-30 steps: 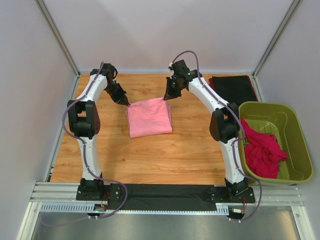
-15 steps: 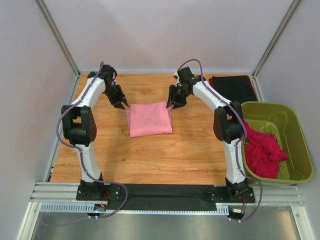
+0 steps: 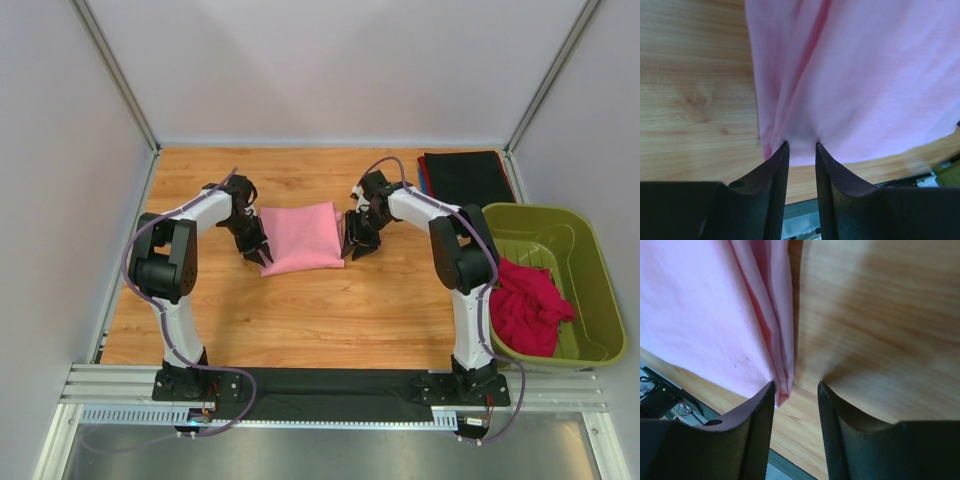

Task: Fold and stack the t-shirts
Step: Fold the tshirt

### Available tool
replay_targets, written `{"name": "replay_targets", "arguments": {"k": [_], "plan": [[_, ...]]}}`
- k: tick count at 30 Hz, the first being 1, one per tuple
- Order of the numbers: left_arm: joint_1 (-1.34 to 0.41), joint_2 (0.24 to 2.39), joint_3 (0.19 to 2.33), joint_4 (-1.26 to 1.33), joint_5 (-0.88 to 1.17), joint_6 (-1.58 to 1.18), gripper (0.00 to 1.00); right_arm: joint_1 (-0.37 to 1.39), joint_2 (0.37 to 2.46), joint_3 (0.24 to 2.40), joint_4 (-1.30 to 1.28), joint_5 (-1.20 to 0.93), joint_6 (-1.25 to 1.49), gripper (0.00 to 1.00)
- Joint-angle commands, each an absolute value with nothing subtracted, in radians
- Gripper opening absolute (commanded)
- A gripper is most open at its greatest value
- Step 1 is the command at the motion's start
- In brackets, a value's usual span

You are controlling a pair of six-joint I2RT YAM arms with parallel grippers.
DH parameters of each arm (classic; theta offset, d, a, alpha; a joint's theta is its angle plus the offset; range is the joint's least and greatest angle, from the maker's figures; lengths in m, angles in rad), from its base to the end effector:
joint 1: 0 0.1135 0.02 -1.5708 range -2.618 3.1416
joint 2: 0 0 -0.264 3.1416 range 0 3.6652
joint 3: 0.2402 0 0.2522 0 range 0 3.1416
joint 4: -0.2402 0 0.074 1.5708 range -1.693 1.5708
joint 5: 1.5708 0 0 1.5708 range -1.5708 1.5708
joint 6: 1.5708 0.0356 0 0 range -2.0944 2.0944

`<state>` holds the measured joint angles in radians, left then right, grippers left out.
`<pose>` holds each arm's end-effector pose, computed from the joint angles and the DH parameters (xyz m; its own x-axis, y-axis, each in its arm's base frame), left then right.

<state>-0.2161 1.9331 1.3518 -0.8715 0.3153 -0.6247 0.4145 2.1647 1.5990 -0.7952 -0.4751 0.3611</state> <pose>0.3531 -0.0888 0.1689 -0.9268 -0.3658 0.0846 -0.3730 0.8714 -0.3186 0.3858 0.1876 0.1483 -0.9948 -0.0945 -0.0369 -0.1003 0.8647 0.4921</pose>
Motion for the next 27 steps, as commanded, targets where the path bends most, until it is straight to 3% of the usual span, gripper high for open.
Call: {"name": "replay_targets", "arguments": {"k": [1,9,10,14,20,22,27], "plan": [[-0.212,1.911,1.312,-0.815,0.299,-0.604,0.35,0.431,2.059,1.536,-0.698,-0.537,0.365,0.39],[-0.221,1.902,1.243,-0.801,0.270,-0.588,0.35,0.436,2.010,1.376,-0.592,-0.566,0.410,0.23],[-0.221,1.901,1.241,-0.807,0.262,-0.584,0.35,0.436,2.002,1.368,-0.597,-0.557,0.408,0.15],[-0.221,1.887,1.259,-0.860,0.204,-0.565,0.35,0.436,1.983,1.345,-0.610,-0.528,0.397,0.00],[-0.222,1.864,1.325,-0.985,0.120,-0.543,0.35,0.439,1.937,1.301,-0.626,-0.525,0.416,0.01],[-0.227,1.833,1.348,-1.011,0.115,-0.541,0.36,0.437,1.898,1.301,-0.646,-0.496,0.416,0.05],[-0.227,1.770,1.446,-0.954,0.301,-0.551,0.37,0.439,1.848,1.388,-0.687,-0.523,0.451,0.07]]}}
